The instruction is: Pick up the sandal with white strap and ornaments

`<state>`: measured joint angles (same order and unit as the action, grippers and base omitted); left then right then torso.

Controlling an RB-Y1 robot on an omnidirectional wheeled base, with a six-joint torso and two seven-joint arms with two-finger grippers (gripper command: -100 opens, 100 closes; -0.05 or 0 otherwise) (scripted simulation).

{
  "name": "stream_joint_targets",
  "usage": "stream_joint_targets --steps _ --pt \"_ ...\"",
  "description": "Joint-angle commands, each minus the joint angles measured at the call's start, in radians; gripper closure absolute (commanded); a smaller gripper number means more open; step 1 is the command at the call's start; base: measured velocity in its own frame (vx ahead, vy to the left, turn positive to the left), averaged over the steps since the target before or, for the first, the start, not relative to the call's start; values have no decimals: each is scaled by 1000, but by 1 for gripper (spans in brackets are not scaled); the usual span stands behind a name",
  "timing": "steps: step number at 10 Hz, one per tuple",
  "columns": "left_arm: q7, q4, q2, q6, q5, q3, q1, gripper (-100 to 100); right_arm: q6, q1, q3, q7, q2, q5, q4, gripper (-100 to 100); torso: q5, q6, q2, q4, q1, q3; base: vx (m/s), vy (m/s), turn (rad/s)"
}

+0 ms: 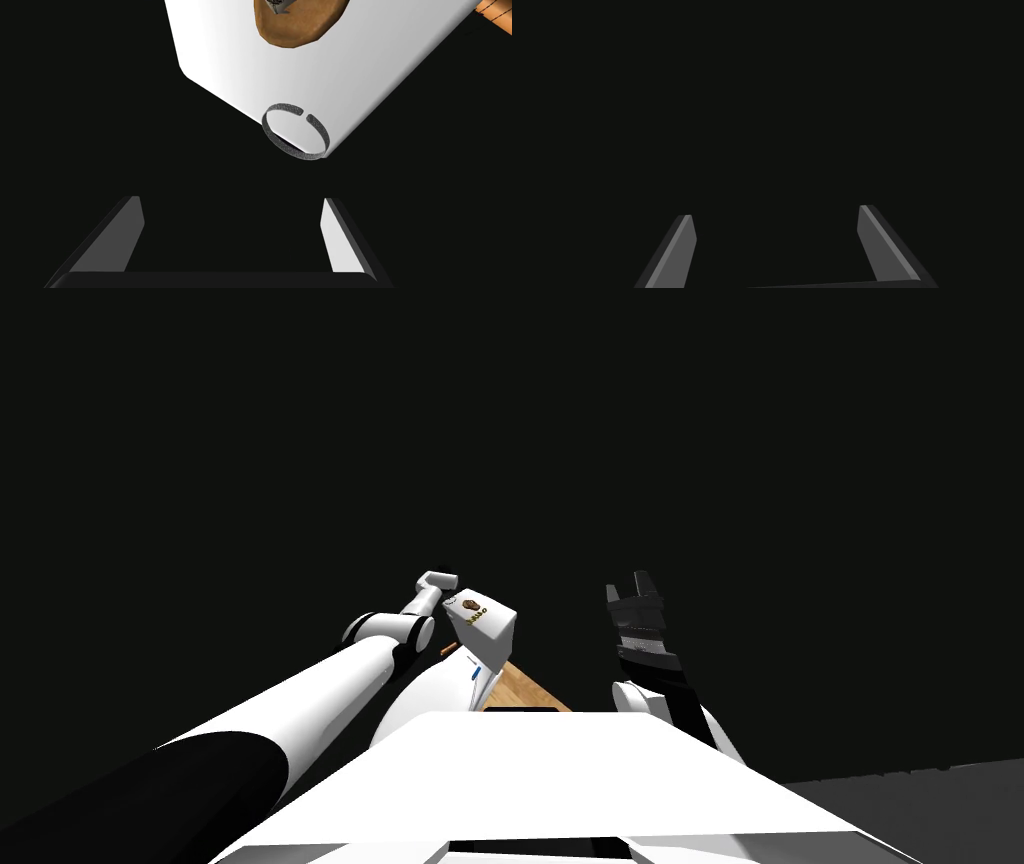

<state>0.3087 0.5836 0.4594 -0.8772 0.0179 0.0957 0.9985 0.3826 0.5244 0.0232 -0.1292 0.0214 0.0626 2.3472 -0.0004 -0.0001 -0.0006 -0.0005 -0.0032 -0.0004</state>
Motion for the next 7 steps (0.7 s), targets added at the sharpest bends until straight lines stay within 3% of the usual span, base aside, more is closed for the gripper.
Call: stream_joint_targets --steps 1,4,6,7 --pt "4 -34 -5 -20 4 -1 10 -100 0 0 0 0 0 0 0 0 0 0 0 0 0 0 14 -29 -26" --pt "21 -113 -24 -82 20 -5 39 -100 0 0 0 0 0 0 0 0 0 0 0 0 1 0 18 -35 -46" --pt "21 -113 -24 -82 20 -5 39 -100 0 0 0 0 0 0 0 0 0 0 0 0 1 0 15 -21 -9" --pt "28 -145 -35 -106 27 -6 46 -100 0 0 0 0 0 0 0 0 0 -1 0 0 2 0 21 -28 -48"
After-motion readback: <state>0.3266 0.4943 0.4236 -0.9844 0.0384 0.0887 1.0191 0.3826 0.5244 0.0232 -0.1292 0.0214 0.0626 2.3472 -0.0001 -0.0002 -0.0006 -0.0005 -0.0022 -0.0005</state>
